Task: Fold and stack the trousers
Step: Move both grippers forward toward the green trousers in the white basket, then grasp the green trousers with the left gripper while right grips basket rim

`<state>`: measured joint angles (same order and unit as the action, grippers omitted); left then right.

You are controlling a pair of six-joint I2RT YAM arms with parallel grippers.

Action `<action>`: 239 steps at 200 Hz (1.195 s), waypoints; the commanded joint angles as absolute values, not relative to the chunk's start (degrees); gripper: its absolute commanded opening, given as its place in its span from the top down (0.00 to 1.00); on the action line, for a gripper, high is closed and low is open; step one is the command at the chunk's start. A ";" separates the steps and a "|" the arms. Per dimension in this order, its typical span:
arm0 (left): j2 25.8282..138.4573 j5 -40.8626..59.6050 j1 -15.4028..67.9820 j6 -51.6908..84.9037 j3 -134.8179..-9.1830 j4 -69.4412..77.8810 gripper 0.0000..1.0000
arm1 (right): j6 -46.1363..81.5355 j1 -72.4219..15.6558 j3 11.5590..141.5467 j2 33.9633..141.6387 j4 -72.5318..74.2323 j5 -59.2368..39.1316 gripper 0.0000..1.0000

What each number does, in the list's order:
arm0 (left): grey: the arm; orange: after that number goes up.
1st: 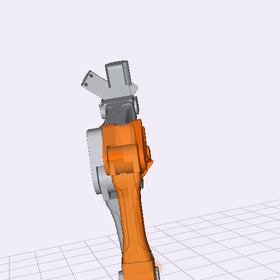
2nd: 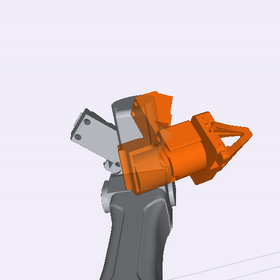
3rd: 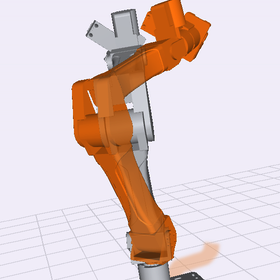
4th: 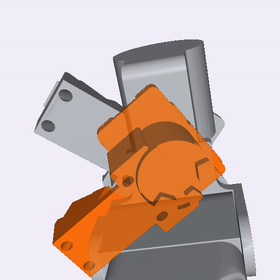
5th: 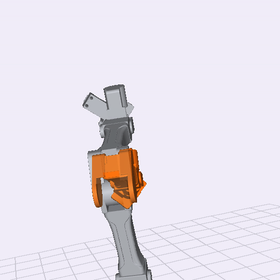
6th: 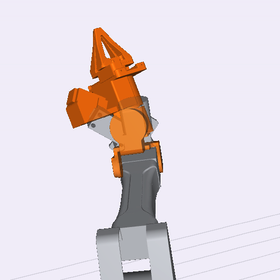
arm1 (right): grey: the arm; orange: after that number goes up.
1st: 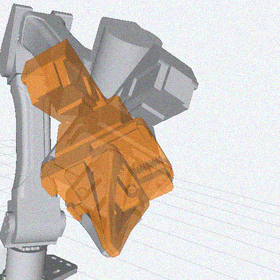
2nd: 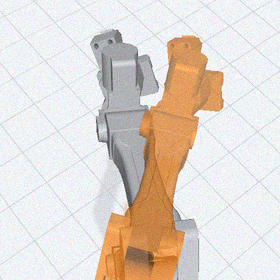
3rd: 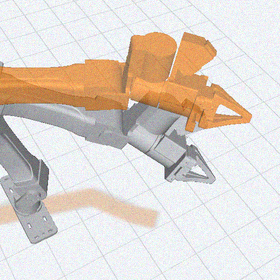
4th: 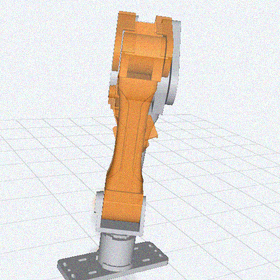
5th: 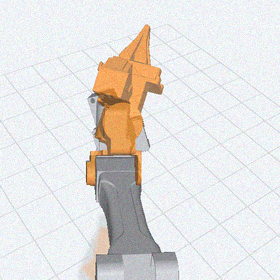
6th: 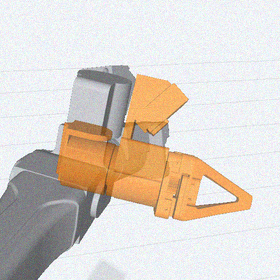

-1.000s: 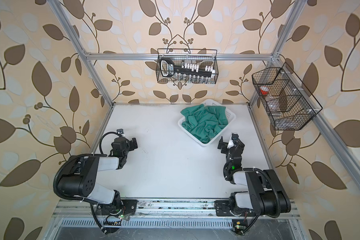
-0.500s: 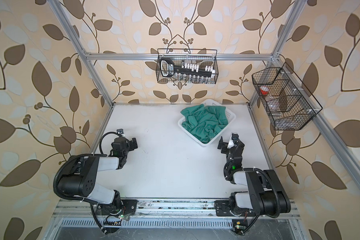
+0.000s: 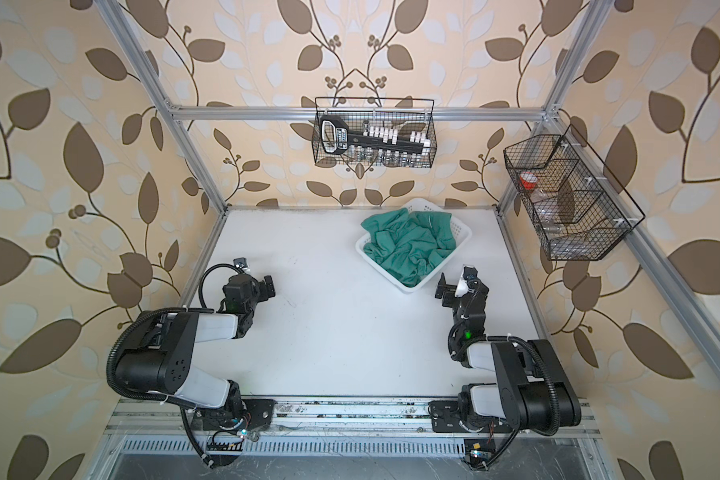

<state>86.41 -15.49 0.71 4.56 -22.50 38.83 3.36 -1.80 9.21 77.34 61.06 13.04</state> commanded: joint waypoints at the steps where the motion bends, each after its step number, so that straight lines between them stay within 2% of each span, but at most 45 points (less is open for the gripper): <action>1: 85.18 -16.26 0.61 3.69 -22.41 41.31 0.01 | 2.89 -1.67 8.23 77.09 63.15 12.32 0.00; 13: 84.44 -16.96 0.61 3.44 -22.13 42.08 0.01 | 2.81 -1.92 7.59 75.64 63.52 13.11 0.00; 45: 73.74 -17.95 0.66 3.86 -24.70 30.10 0.01 | 3.95 -0.88 8.90 64.14 51.02 13.55 0.00; 68: 67.67 -19.06 1.12 7.50 -27.50 24.29 0.01 | 4.42 -0.97 9.16 56.45 47.35 14.20 0.00; 112: 68.97 -16.31 6.20 18.34 -42.89 5.06 0.01 | 6.72 -0.91 19.01 45.63 26.36 8.24 0.00; 155: 76.14 -4.58 15.22 22.23 -59.46 -10.41 0.01 | 9.15 -0.79 32.23 49.72 8.84 -1.89 0.00; 185: 81.13 0.46 23.19 22.83 -68.52 -12.91 0.01 | 10.72 1.12 41.08 56.67 -0.70 -8.77 0.00; 239: 95.72 0.23 35.09 22.40 -86.06 -18.98 0.01 | 13.93 4.44 45.95 65.96 -3.89 -13.27 0.00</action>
